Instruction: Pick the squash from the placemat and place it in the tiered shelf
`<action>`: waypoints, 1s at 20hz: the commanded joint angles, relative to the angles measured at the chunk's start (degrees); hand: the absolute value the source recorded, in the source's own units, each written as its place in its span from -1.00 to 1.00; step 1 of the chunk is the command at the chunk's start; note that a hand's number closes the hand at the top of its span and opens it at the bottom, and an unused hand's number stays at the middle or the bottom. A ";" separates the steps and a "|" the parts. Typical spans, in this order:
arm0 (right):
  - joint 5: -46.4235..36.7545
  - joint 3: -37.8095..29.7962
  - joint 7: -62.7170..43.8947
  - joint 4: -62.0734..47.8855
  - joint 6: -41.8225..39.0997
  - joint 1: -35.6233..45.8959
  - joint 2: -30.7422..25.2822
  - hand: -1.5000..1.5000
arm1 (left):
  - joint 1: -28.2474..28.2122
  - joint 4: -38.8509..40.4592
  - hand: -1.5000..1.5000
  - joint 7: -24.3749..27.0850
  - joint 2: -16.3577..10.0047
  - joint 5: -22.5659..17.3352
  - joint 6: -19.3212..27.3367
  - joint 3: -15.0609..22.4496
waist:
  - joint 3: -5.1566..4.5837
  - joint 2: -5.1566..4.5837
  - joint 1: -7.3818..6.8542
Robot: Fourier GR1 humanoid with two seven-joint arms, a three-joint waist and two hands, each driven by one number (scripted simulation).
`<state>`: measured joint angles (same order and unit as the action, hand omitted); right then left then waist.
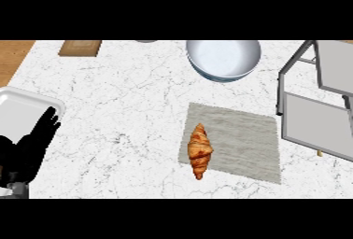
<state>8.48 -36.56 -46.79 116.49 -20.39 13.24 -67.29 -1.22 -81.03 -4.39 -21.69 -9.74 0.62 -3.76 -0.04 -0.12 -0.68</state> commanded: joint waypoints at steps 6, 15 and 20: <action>-12.04 14.28 6.98 -13.79 5.65 8.37 -1.95 1.00 | -0.30 0.96 0.00 2.05 1.88 2.15 -1.00 0.18 | -0.02 -0.20 -0.90; -17.87 19.67 14.43 -27.70 8.17 15.40 5.48 1.00 | 2.06 1.13 0.00 -1.07 -0.54 1.07 -3.79 -3.33 | 0.00 -0.05 -0.31; -23.64 20.95 15.59 -36.62 14.89 17.00 10.60 1.00 | 1.58 0.06 0.00 -1.55 1.48 1.95 -2.44 -2.32 | 0.02 -0.20 -0.60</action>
<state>-12.12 -16.68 -30.80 85.73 -9.94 27.87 -60.18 -0.28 -81.64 -5.90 -20.00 -7.89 -1.13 -5.74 -0.02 -0.23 -1.14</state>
